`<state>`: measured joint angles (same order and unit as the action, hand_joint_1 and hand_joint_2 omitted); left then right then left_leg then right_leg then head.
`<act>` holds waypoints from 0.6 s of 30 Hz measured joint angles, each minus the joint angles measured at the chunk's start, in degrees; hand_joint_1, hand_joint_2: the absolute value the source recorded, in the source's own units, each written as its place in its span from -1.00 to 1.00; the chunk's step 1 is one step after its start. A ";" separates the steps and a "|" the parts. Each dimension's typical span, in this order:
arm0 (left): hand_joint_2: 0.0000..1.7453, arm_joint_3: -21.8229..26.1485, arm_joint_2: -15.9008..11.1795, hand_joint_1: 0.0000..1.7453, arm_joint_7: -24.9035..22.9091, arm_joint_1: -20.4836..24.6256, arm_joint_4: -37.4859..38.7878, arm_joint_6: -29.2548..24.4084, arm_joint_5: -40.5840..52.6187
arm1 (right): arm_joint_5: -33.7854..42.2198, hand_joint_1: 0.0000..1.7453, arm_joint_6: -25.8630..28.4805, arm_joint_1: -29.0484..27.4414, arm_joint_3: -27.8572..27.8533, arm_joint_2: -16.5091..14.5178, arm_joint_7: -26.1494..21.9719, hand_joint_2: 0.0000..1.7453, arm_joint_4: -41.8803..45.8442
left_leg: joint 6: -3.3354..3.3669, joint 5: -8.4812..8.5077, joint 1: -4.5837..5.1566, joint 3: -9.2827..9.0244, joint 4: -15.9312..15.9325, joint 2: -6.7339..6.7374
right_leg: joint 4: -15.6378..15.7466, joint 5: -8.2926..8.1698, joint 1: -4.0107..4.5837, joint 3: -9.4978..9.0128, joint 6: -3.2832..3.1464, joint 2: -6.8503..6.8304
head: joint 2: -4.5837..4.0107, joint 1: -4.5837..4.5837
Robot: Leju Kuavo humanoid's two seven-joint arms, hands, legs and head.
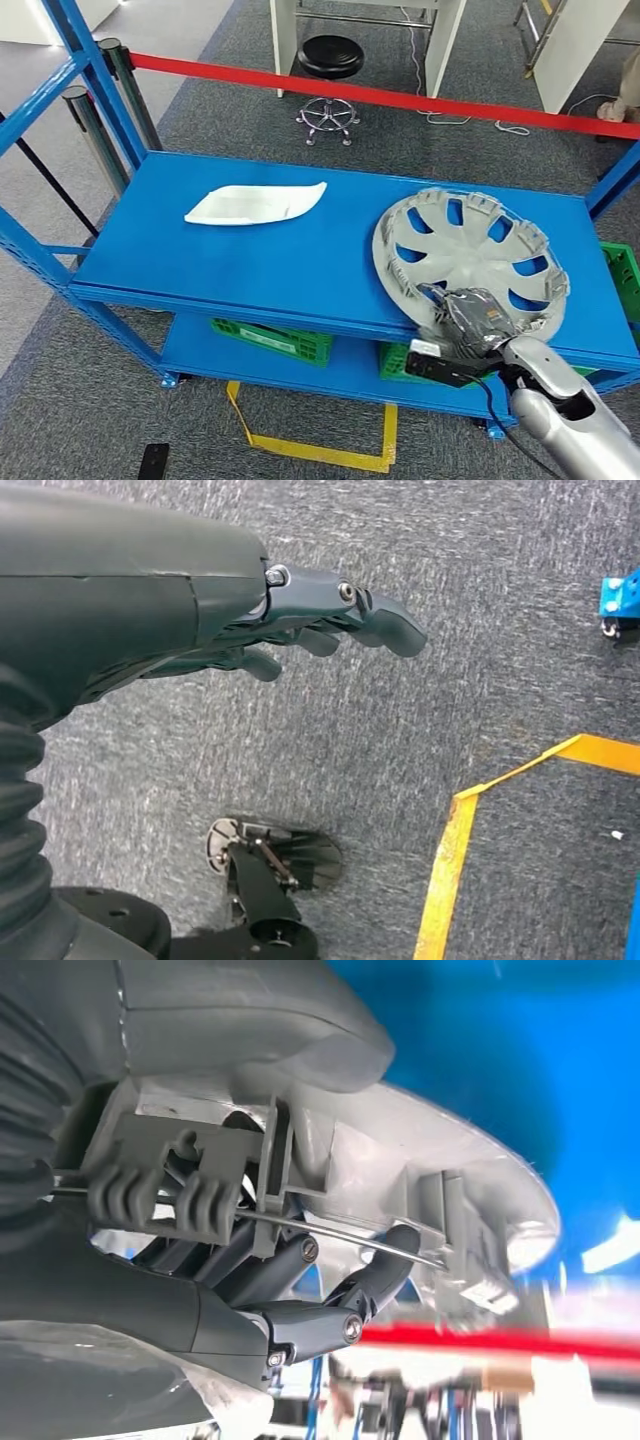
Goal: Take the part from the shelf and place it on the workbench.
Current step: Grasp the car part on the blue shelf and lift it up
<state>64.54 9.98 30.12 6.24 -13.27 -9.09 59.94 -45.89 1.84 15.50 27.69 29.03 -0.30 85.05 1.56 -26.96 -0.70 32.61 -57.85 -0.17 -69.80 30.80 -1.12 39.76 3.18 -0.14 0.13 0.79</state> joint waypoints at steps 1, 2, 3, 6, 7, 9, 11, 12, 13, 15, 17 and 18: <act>1.00 0.00 0.06 -1.00 -0.01 0.05 0.00 -0.05 0.01 | -0.55 1.00 0.98 0.01 -0.34 -0.62 -0.10 1.00 0.26 | -0.25 -0.17 -0.04 -0.02 -0.12 -0.04 | 3.95 -1.95 -0.24 -1.78 0.18 0.01 | 0.00 0.01; 1.00 0.00 0.11 -1.00 -0.02 0.10 0.00 -0.09 0.03 | -1.02 1.00 1.99 0.02 -0.59 -1.21 -0.26 1.00 0.48 | -0.55 -0.33 0.05 0.09 -0.37 -0.09 | 7.52 -3.26 -0.33 -3.57 0.24 0.05 | 0.00 0.09; 1.00 0.00 0.14 -1.00 -0.04 0.13 0.00 -0.14 0.05 | -1.53 1.00 3.18 0.01 -0.82 -1.87 -0.43 1.00 0.68 | -0.87 -0.42 0.18 0.29 -0.57 -0.16 | 9.81 -3.77 -0.38 -4.71 0.09 0.10 | 0.00 0.14; 1.00 0.00 0.22 -1.00 -0.25 0.11 0.00 -0.31 0.14 | -2.68 1.00 6.24 -0.12 -1.72 -3.97 -0.85 1.00 1.42 | -1.61 -0.45 0.38 0.73 -0.83 -0.23 | 10.89 -3.39 -0.27 -5.27 -1.05 0.27 | 0.00 0.04; 1.00 0.00 0.24 -1.00 -0.32 0.14 0.00 -0.34 0.17 | -2.91 1.00 6.70 -0.14 -2.02 -4.50 -0.96 1.00 1.72 | -1.86 -0.76 0.31 0.78 -1.14 -0.20 | 10.92 -3.37 -0.29 -5.33 -1.43 0.25 | 0.00 -0.02; 1.00 -0.01 0.27 -1.00 -0.43 0.27 0.00 -0.38 0.24 | -3.37 1.00 7.57 -0.10 -2.62 -5.40 -1.26 1.00 2.31 | -2.36 -2.85 0.21 2.08 -4.41 -0.15 | 11.04 -3.29 -0.31 -5.59 -2.25 0.08 | 0.00 -0.15; 1.00 -0.02 0.31 -1.00 -0.64 0.28 0.00 -0.46 0.35 | -3.83 1.00 8.80 -0.10 -3.23 -6.36 -1.66 1.00 2.73 | -2.54 -6.31 0.19 5.55 -11.95 -0.13 | 11.05 -3.16 -0.12 -5.70 -2.76 -0.03 | 0.00 -0.28; 1.00 -0.02 0.32 -1.00 -0.76 0.25 0.00 -0.49 0.40 | -3.97 1.00 9.32 -0.11 -3.47 -6.81 -1.80 1.00 2.88 | -2.51 -7.53 0.20 7.33 -15.51 -0.12 | 11.05 -3.12 0.02 -5.74 -2.90 -0.02 | 0.00 -0.29; 1.00 -0.02 0.34 -1.00 -0.84 0.22 0.00 -0.52 0.44 | -4.04 1.00 9.65 -0.12 -3.63 -7.21 -1.89 1.00 2.99 | -2.37 -7.72 0.23 8.41 -17.50 -0.12 | 11.05 -3.07 0.17 -5.80 -3.00 0.02 | 0.00 -0.29; 1.00 -0.03 0.38 -1.00 -0.87 0.22 0.00 -0.53 0.45 | -4.11 1.00 9.90 -0.13 -3.85 -7.78 -1.97 1.00 3.23 | -1.75 -4.81 0.38 7.62 -14.94 -0.13 | 11.04 -2.96 0.47 -6.08 -3.14 0.12 | 0.00 -0.33; 1.00 -0.04 0.37 -1.00 -0.88 0.29 0.00 -0.53 0.49 | -4.25 1.00 10.23 -0.13 -4.08 -8.25 -2.15 1.00 3.53 | -0.80 -0.64 0.75 4.47 -7.38 -0.11 | 11.02 -2.77 0.80 -6.36 -3.14 0.17 | 0.00 -0.33; 1.00 -0.05 0.38 -1.00 -0.88 0.34 0.00 -0.53 0.54 | -4.46 1.00 10.73 -0.15 -4.24 -8.51 -2.33 1.00 3.67 | -0.49 0.42 0.92 3.20 -4.24 -0.08 | 10.96 -2.69 0.93 -6.34 -3.05 0.16 | 0.00 -0.29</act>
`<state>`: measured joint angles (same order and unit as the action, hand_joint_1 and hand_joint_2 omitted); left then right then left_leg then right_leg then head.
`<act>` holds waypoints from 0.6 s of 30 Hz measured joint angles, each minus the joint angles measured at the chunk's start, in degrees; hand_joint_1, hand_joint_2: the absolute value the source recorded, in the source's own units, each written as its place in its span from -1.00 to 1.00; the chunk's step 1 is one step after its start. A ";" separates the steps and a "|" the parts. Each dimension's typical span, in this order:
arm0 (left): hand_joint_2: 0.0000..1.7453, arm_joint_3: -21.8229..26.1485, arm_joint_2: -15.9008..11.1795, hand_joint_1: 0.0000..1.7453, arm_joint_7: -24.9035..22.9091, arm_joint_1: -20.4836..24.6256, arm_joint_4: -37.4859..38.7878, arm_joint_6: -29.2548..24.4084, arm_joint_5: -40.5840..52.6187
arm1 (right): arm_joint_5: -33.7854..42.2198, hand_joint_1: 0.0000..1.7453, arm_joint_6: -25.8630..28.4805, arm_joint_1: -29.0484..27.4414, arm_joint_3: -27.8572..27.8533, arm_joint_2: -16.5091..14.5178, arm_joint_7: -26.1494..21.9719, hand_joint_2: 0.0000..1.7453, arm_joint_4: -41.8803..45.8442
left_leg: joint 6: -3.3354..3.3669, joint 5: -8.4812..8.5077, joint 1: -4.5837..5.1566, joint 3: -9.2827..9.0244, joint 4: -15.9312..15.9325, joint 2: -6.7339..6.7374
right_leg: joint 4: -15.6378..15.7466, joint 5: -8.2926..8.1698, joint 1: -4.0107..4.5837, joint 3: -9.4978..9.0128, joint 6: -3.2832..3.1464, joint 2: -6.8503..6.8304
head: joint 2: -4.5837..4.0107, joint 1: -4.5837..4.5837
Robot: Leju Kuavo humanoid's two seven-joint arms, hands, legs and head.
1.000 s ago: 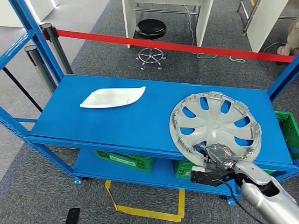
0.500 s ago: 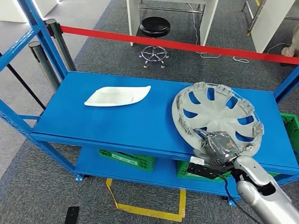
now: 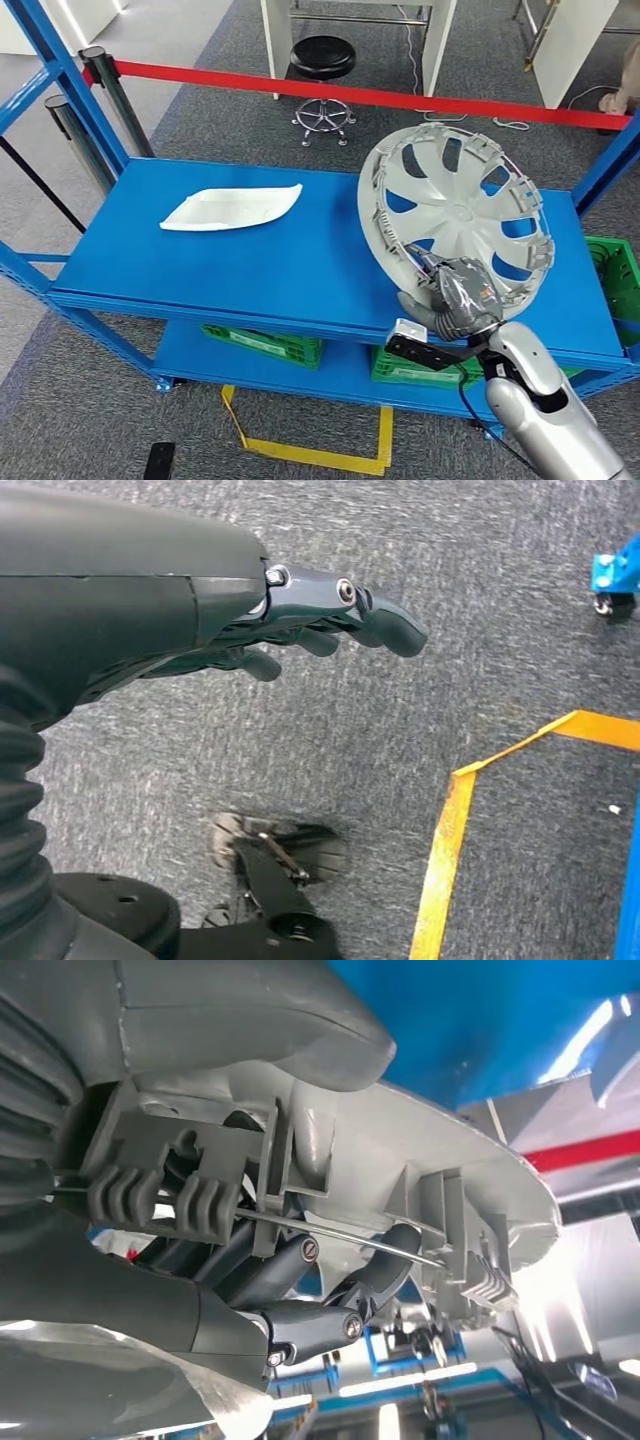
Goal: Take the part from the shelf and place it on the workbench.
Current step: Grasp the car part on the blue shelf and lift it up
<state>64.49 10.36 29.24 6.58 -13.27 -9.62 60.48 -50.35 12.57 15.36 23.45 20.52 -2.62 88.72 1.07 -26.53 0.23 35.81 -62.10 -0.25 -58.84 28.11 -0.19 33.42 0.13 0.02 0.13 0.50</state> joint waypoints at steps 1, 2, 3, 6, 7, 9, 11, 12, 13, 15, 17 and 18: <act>1.00 -0.02 0.03 -1.00 -0.02 0.03 0.00 0.00 0.07 | -0.34 1.00 0.75 -0.03 -0.20 -0.25 -0.23 1.00 0.15 | 0.16 0.33 0.14 -0.67 1.80 0.02 | -0.03 0.02 0.07 0.12 0.15 -0.03 | 0.00 0.03; 1.00 -0.05 0.05 -1.00 -0.04 0.04 0.00 -0.01 0.13 | -0.84 1.00 1.70 -0.06 -0.37 -0.54 -0.45 1.00 0.30 | 0.17 0.11 0.24 -0.85 2.37 0.03 | -0.01 0.00 0.10 0.25 0.37 -0.07 | 0.00 0.04; 1.00 -0.08 0.10 -1.00 -0.06 0.04 0.00 -0.02 0.19 | -1.45 1.00 2.72 -0.08 -0.53 -0.79 -0.63 1.00 0.50 | 0.18 0.11 0.24 -0.88 2.79 0.03 | 0.04 -0.05 0.04 0.33 0.61 -0.11 | 0.00 0.04; 1.00 -0.14 0.37 -1.00 -0.14 0.22 0.00 -0.04 0.46 | -3.67 1.00 6.04 -0.28 -0.99 -1.63 -1.06 1.00 1.46 | 0.70 0.56 -0.15 -1.19 3.60 0.06 | -2.04 1.63 -0.08 1.64 1.40 -0.10 | 0.00 0.14; 1.00 -0.17 0.49 -1.00 -0.16 0.34 0.00 -0.04 0.60 | -4.47 1.00 7.14 -0.39 -1.16 -1.89 -1.28 1.00 1.78 | 0.85 0.67 -0.27 -1.27 3.75 0.08 | -4.84 3.17 -0.18 3.03 1.62 -0.09 | 0.00 0.20; 1.00 -0.25 0.65 -1.00 -0.29 0.47 0.00 -0.07 0.83 | -5.88 1.00 8.94 -0.62 -1.42 -2.35 -1.76 1.00 2.19 | 1.00 0.69 -0.31 -1.26 3.74 0.07 | -12.49 6.32 -0.37 6.70 2.06 -0.08 | 0.00 0.27; 1.00 -0.34 0.78 -1.00 -0.57 0.47 0.00 -0.14 0.93 | -6.72 1.00 10.08 -0.88 -1.62 -2.77 -2.23 1.00 2.53 | 0.97 0.62 -0.38 -1.33 3.71 0.07 | -16.05 6.46 -0.60 8.80 2.47 -0.09 | 0.00 0.26; 1.00 -0.38 0.82 -1.00 -0.73 0.49 0.00 -0.20 0.97 | -6.94 1.00 10.43 -0.94 -1.70 -2.96 -2.45 1.00 2.75 | 0.86 0.55 -0.47 -1.41 3.68 0.07 | -14.46 4.90 -0.75 8.24 2.63 -0.11 | 0.00 0.27; 1.00 -0.42 0.86 -1.00 -0.84 0.53 0.00 -0.24 1.02 | -7.03 1.00 10.61 -0.97 -1.80 -3.14 -2.59 1.00 3.00 | 0.69 0.44 -0.58 -1.53 3.64 0.06 | -10.92 2.66 -0.93 6.65 2.78 -0.13 | 0.00 0.26; 1.00 -0.47 0.89 -1.00 -0.96 0.64 0.00 -0.30 1.15 | -6.96 1.00 11.03 -0.91 -1.93 -3.52 -2.98 1.00 3.38 | 0.16 0.17 -0.56 -1.59 3.38 -0.01 | -3.26 -0.35 -1.18 2.87 2.89 -0.11 | 0.00 0.33; 1.00 -0.53 0.86 -1.00 -1.02 0.70 0.00 -0.31 1.27 | -6.62 1.00 12.19 -1.01 -1.99 -4.13 -3.75 1.00 3.67 | -0.47 0.17 -0.34 -1.36 3.18 -0.08 | -0.27 -0.66 -1.12 1.26 2.43 0.00 | 0.00 0.33; 1.00 -0.59 0.86 -1.00 -1.06 0.71 0.00 -0.31 1.32 | -6.47 1.00 12.94 -1.15 -2.03 -4.50 -4.15 1.00 3.88 | -0.76 0.21 -0.30 -1.26 3.10 -0.09 | -0.10 -0.63 -1.01 1.14 1.99 0.10 | 0.00 0.31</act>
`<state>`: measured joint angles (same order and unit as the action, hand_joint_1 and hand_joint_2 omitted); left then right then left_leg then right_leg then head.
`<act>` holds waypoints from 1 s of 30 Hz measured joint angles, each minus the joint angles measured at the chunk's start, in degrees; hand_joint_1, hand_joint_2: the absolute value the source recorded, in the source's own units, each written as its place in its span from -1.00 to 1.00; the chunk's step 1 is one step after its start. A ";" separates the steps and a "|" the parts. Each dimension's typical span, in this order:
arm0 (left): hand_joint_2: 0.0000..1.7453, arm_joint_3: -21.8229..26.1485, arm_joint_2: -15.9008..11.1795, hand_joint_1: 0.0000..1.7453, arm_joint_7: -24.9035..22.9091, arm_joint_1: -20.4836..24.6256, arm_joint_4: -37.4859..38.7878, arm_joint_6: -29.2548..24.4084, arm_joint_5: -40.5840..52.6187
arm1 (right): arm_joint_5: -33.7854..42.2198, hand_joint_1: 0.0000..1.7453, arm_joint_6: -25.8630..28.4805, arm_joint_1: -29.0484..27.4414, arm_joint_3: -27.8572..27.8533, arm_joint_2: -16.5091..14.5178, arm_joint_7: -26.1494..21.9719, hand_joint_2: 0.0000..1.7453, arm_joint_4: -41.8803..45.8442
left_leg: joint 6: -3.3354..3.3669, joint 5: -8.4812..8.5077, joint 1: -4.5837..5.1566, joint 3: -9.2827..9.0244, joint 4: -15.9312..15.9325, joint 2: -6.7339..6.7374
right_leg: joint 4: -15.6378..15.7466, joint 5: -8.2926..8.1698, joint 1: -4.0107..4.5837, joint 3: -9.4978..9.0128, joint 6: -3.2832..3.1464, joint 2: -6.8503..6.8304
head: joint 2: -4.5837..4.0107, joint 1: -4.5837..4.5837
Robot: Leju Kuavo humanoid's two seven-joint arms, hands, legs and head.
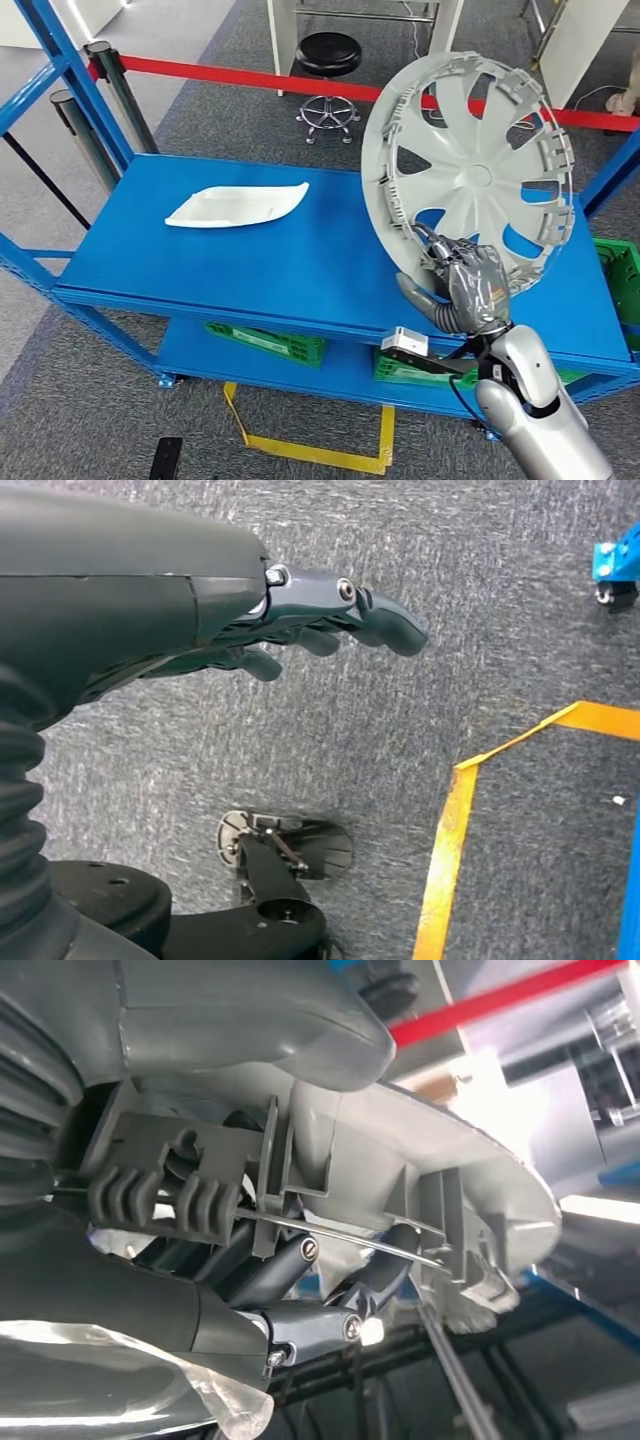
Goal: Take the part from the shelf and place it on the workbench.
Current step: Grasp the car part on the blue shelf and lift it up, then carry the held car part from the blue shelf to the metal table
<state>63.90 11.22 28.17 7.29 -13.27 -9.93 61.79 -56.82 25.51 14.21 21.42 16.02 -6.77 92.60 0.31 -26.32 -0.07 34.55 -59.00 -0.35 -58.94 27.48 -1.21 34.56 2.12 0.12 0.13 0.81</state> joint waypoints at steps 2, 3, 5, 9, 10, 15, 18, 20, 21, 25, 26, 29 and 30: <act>1.00 -0.23 -0.02 -1.00 -0.06 0.02 0.00 0.00 0.06 | 0.07 1.00 1.12 -0.22 -0.04 -0.69 -0.43 1.00 0.54 | -0.58 -0.52 -0.13 0.15 -0.46 0.03 | -0.05 -0.13 -0.08 0.04 -0.83 0.01 | 0.00 -0.08; 1.00 -0.36 -0.02 -1.00 -0.07 0.07 0.00 -0.01 0.07 | 0.05 1.00 1.42 -0.22 -0.07 -0.98 -0.51 1.00 0.82 | -0.86 -1.47 -0.20 0.63 -1.75 0.04 | 0.02 -0.18 -0.14 -0.01 -1.26 0.00 | 0.00 -0.17; 1.00 -0.59 -0.01 -1.00 -0.07 0.11 0.00 -0.01 0.07 | 0.05 1.00 1.79 -0.21 -0.12 -1.61 -0.62 1.00 1.31 | -1.27 -4.84 -0.27 3.14 -7.77 0.07 | 0.08 -0.16 -0.12 -0.09 -1.85 -0.05 | 0.00 -0.33; 1.00 -0.77 -0.01 -1.00 -0.09 -0.01 0.00 -0.19 0.04 | 0.18 1.00 2.07 -0.37 -0.14 -2.64 -0.78 1.00 1.66 | -1.13 -6.48 -0.28 6.45 -15.34 0.07 | 0.05 -0.09 0.20 -0.22 -2.09 0.01 | 0.00 -0.34; 1.00 -0.80 -0.02 -1.00 -0.11 -0.01 0.00 -0.30 0.03 | 0.27 1.00 2.10 -0.38 -0.19 -2.80 -0.77 1.00 1.76 | -0.88 -4.54 -0.26 5.06 -12.36 0.07 | 0.05 -0.07 0.25 -0.33 -2.08 0.04 | 0.00 -0.34; 1.00 -0.89 -0.13 -1.00 -0.87 -0.04 0.00 -1.14 0.03 | 1.22 1.00 2.25 -0.37 -0.71 -3.34 -0.75 1.00 2.23 | 0.07 -0.50 0.20 -0.15 -0.42 0.02 | -0.03 -0.09 0.61 -0.07 -1.26 0.07 | 0.00 -0.29; 1.00 -0.91 -0.11 -1.00 -1.10 -0.14 0.00 -1.46 0.04 | 1.36 1.00 2.27 -0.33 -0.97 -3.43 -0.79 1.00 2.52 | 0.83 -0.11 -0.10 -0.30 0.30 0.01 | -0.91 0.86 0.50 0.64 -0.37 0.00 | 0.00 -0.17; 1.00 -0.92 -0.08 -1.00 -1.10 -0.05 0.00 -1.48 0.05 | 1.47 1.00 2.27 -0.26 -1.14 -3.48 -0.83 1.00 2.62 | 1.26 0.09 -0.27 -0.38 0.62 0.05 | -6.05 3.84 0.47 3.11 -0.03 -0.04 | 0.00 -0.02; 1.00 -0.93 -0.07 -1.00 -1.15 -0.02 0.00 -1.48 0.05 | 1.54 1.00 2.27 -0.30 -1.19 -3.51 -0.91 1.00 2.64 | 1.34 0.09 -0.27 -0.35 0.61 0.05 | -9.90 5.58 0.47 4.84 0.09 -0.05 | 0.00 0.03; 1.00 -0.93 -0.05 -1.00 -1.89 -0.04 0.00 -2.10 -0.03 | 1.79 1.00 2.31 -0.35 -1.30 -3.58 -1.28 1.00 2.68 | 1.36 -0.02 -0.28 -0.52 0.54 0.03 | -12.35 4.28 0.45 6.07 0.27 -0.09 | 0.00 0.04; 1.00 -0.93 -0.03 -1.00 -2.08 -0.02 0.00 -2.40 -0.07 | 1.80 1.00 2.33 -0.26 -1.31 -3.59 -1.34 1.00 2.74 | 1.25 -0.10 -0.29 -0.64 0.53 0.01 | -8.22 2.20 0.43 4.11 0.21 -0.14 | 0.00 0.05; 1.00 -0.92 -0.01 -1.00 -2.64 0.07 0.00 -2.82 -0.32 | 1.82 1.00 2.44 -0.07 -1.29 -3.74 -1.45 1.00 3.05 | 0.57 -0.18 0.00 -0.54 0.31 -0.05 | 0.04 -0.16 0.61 -0.41 -0.24 -0.15 | 0.00 -0.02; 1.00 -0.91 0.00 -1.00 -2.94 0.08 0.00 -2.84 -0.44 | 1.83 1.00 2.51 -0.06 -1.28 -3.83 -1.47 1.00 3.11 | 0.31 -0.07 0.08 -0.43 0.25 -0.06 | 0.27 0.00 0.71 -0.65 -0.45 -0.09 | 0.00 -0.03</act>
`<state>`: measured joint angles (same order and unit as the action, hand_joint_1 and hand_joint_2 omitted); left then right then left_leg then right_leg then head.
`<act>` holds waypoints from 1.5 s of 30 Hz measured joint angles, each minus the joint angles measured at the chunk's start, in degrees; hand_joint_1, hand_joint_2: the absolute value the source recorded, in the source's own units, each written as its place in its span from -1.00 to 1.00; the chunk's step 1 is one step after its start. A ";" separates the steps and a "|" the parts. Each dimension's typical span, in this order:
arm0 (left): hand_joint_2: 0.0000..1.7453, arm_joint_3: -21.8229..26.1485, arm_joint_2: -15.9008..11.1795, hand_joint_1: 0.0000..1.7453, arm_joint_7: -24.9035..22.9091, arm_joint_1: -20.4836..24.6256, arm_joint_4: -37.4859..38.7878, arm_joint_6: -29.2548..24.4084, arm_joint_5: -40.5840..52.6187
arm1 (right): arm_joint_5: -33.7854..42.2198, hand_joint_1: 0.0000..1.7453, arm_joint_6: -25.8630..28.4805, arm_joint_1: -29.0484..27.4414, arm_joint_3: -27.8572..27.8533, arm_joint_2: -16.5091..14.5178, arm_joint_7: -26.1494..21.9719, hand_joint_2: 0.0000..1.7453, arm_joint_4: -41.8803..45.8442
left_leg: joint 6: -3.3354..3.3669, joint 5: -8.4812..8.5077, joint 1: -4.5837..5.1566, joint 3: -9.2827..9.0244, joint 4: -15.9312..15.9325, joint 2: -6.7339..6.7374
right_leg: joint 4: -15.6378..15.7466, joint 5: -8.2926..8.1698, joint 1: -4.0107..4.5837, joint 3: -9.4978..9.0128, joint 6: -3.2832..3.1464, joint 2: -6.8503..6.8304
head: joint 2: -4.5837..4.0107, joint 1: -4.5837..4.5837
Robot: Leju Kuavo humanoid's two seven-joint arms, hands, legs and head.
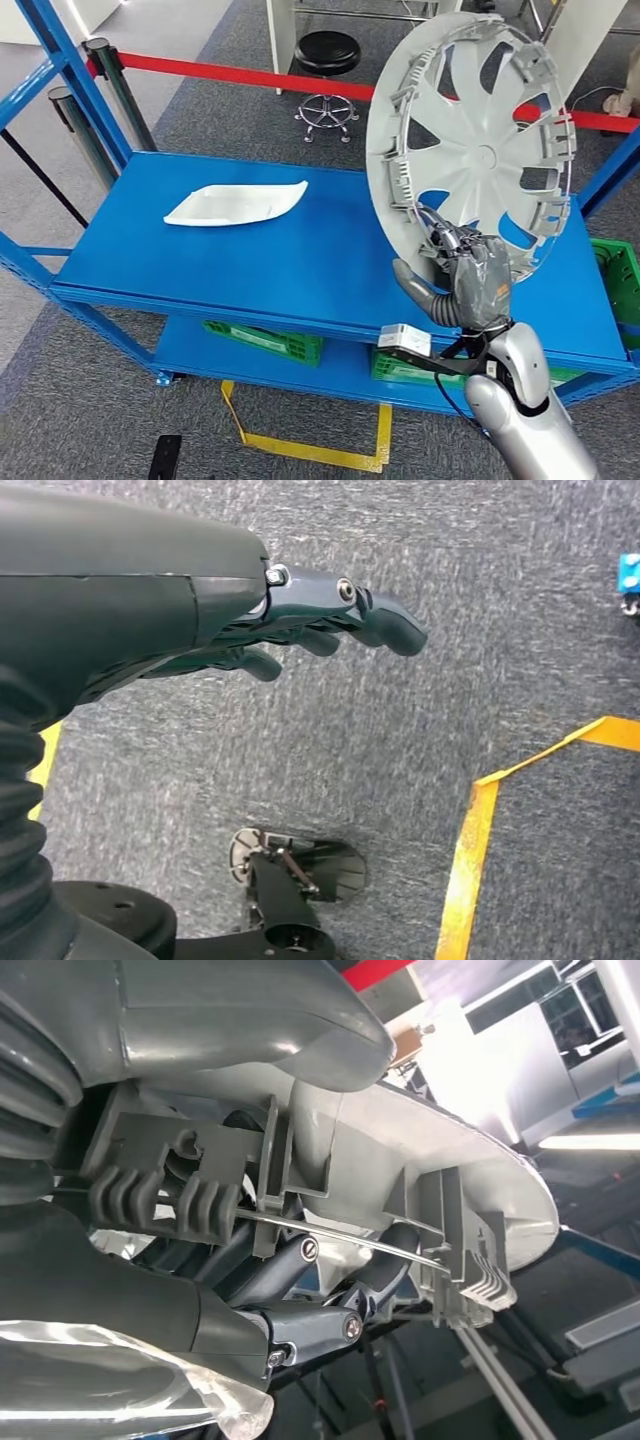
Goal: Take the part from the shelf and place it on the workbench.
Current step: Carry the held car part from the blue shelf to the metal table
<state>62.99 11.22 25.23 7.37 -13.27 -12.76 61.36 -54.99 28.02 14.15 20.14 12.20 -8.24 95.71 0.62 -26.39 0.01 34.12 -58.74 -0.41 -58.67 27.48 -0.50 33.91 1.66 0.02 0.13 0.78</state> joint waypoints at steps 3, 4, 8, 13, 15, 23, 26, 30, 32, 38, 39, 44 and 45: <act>1.00 0.01 0.00 -1.00 -1.00 0.02 0.00 -0.11 -0.22 | 0.26 1.00 0.10 0.28 -0.05 -0.24 -0.01 1.00 0.05 | -0.75 -0.76 -0.07 0.30 -0.85 0.01 | 0.26 -0.50 -0.18 0.13 -0.94 0.00 | 0.00 -0.05; 1.00 0.02 -0.01 -1.00 -1.25 0.05 0.00 -0.17 -0.28 | 0.41 1.00 0.07 0.49 -0.05 -0.38 -0.03 1.00 0.07 | -1.02 -2.12 -0.11 0.90 -2.53 0.03 | 0.39 -0.69 -0.28 0.13 -1.28 -0.05 | 0.00 -0.13; 1.00 0.05 -0.01 -1.00 -1.94 0.05 0.00 -0.30 -0.55 | 0.59 1.00 -0.04 0.78 0.13 -0.79 -0.21 1.00 0.10 | -1.59 -8.79 -0.28 5.60 -15.52 0.07 | 0.41 -1.12 -0.18 0.55 -1.92 -0.24 | 0.00 -0.27; 1.00 0.08 -0.03 -1.00 -2.16 0.19 0.00 -0.54 -0.66 | 0.65 1.00 -0.04 0.83 0.36 -0.89 -0.24 1.00 0.11 | -0.63 -2.83 -0.10 -1.97 -2.60 0.03 | 0.26 -1.86 0.05 1.20 -1.49 -0.17 | 0.00 -0.24; 1.00 0.09 -0.03 -1.00 -2.19 0.31 0.00 -0.84 -0.73 | 0.67 1.00 -0.04 0.88 0.42 -0.93 -0.26 1.00 0.11 | -0.27 -2.32 0.17 -3.09 0.25 -0.01 | 0.16 -2.35 0.07 1.64 -0.86 -0.20 | 0.00 -0.20; 1.00 0.17 0.16 -1.00 -2.32 0.54 0.00 -1.98 -0.89 | 0.70 1.00 -0.05 0.81 0.50 -0.98 -0.33 1.00 -0.17 | 1.56 1.12 0.10 0.21 0.85 0.30 | -14.07 7.76 -0.26 6.49 1.30 -0.12 | 0.00 0.03; 1.00 0.21 0.20 -1.00 -2.33 0.54 0.00 -2.57 -0.91 | 0.58 1.00 -0.08 0.79 0.50 -0.98 -0.33 1.00 -0.41 | 1.37 2.35 0.11 2.03 0.57 0.29 | -11.11 5.58 -0.26 2.21 1.25 -0.13 | 0.00 0.04; 1.00 0.25 0.34 -1.00 -2.36 0.60 0.00 -3.01 -0.91 | 0.43 1.00 -0.18 0.91 0.51 -0.98 -0.33 1.00 -0.51 | 0.34 3.83 0.28 3.27 0.22 0.26 | 1.41 4.24 0.06 -6.00 0.48 0.00 | 0.00 -0.01; 1.00 0.25 0.41 -1.00 -2.37 0.59 0.00 -3.15 -0.96 | 0.37 1.00 -0.26 0.87 0.55 -0.98 -0.33 1.00 -0.59 | -0.31 4.64 0.28 3.52 0.34 0.24 | 1.58 3.68 0.16 -5.67 -0.24 0.00 | 0.00 -0.01; 1.00 0.27 0.39 -1.00 -2.37 0.50 0.00 -3.31 -1.20 | 0.35 1.00 -0.42 0.99 0.72 -1.10 -0.32 1.00 -0.84 | -1.82 -6.26 -0.03 6.99 -12.78 0.20 | 1.59 0.35 0.07 -2.10 -2.33 -0.37 | 0.00 -0.29; 1.00 0.27 0.38 -1.00 -2.37 0.51 0.00 -3.32 -1.21 | 0.35 1.00 -0.41 0.95 0.75 -1.13 -0.32 1.00 -0.91 | -1.83 -6.72 -0.04 6.85 -14.88 0.20 | 1.49 -0.23 0.14 -1.26 -2.34 -0.37 | 0.00 -0.30; 1.00 0.27 0.34 -1.00 -2.28 0.71 0.00 -3.47 -1.31 | 0.35 1.00 -0.28 0.83 0.88 -1.17 -0.29 1.00 -0.99 | -0.44 -3.06 0.26 -3.65 -2.42 0.16 | 0.71 -2.52 0.53 2.14 -1.70 -0.34 | 0.00 -0.26; 1.00 0.27 0.33 -1.00 -2.23 0.78 0.00 -3.54 -1.35 | 0.34 1.00 -0.26 0.85 0.90 -1.18 -0.28 1.00 -0.99 | -0.14 -3.44 0.43 -4.97 0.00 0.15 | 0.68 -2.98 0.52 2.42 -1.40 -0.38 | 0.00 -0.25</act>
<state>63.25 11.55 23.00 8.15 -13.27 -16.30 60.00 -54.65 27.76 15.00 21.03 11.02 -8.52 94.72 0.48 -29.83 0.44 29.15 -58.74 -0.26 -57.99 24.50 0.02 36.33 0.27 -0.35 0.13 0.53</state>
